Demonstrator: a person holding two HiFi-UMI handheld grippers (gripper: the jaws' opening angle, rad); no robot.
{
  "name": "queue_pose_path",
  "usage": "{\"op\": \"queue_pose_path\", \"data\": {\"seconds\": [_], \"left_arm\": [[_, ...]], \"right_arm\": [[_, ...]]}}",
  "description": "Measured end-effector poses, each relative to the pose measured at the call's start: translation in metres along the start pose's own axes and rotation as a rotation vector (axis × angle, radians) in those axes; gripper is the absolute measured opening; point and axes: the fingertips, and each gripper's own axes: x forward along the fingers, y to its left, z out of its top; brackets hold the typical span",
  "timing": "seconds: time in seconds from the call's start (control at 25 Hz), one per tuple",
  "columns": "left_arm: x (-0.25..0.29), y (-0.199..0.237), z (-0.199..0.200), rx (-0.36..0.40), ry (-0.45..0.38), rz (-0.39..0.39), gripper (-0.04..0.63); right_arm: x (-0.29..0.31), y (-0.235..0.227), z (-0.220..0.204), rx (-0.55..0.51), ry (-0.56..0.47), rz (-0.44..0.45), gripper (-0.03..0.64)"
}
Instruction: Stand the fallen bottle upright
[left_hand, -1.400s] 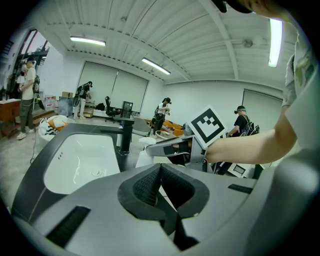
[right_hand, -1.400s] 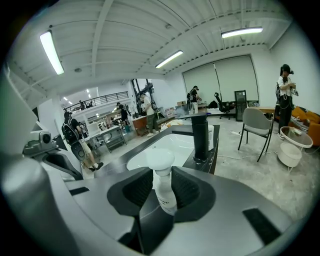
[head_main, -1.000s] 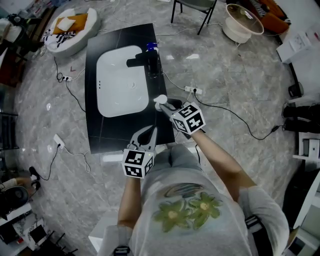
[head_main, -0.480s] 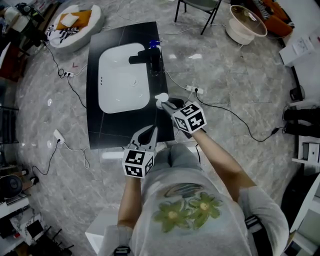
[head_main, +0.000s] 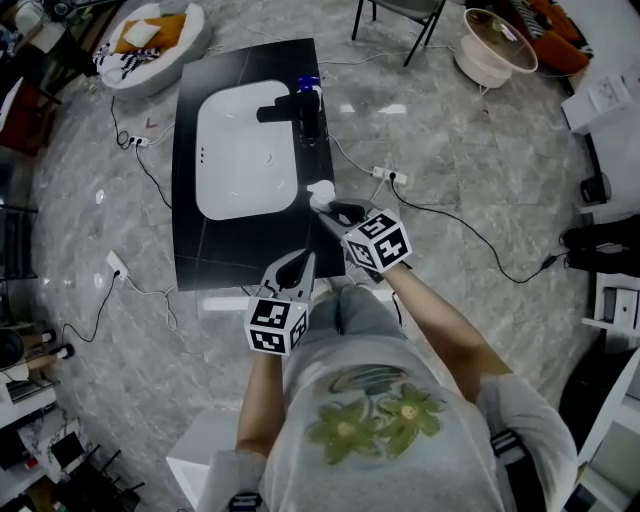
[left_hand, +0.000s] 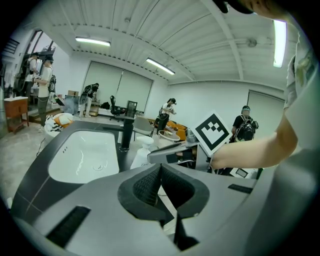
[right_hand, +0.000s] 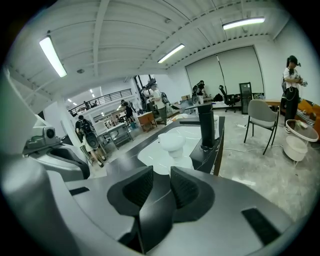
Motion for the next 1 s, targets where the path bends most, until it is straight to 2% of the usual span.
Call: {"op": "queue_pose_path", "data": {"seconds": [0.2, 0.48, 0.8, 1.0], "left_arm": [[-0.003, -0.004, 0.006, -0.003, -0.004, 0.004, 0.017], [-0.005, -0.012, 0.016, -0.014, -0.012, -0.007, 0.017], [0.000, -0.028, 0.030, -0.017, -0.019, -0.040, 0.017], [0.004, -0.036, 0.039, 0.004, -0.020, -0.054, 0.017]], "right_arm": [[-0.013, 0.011, -0.005, 0.019, 0.001, 0.029, 0.124], [-0.041, 0.035, -0.002, 0.048, -0.045, 0.113, 0.106], [-0.088, 0.055, 0.017, 0.065, -0.208, 0.169, 0.060], [-0.104, 0.056, 0.015, 0.058, -0.232, 0.168, 0.049]]}}
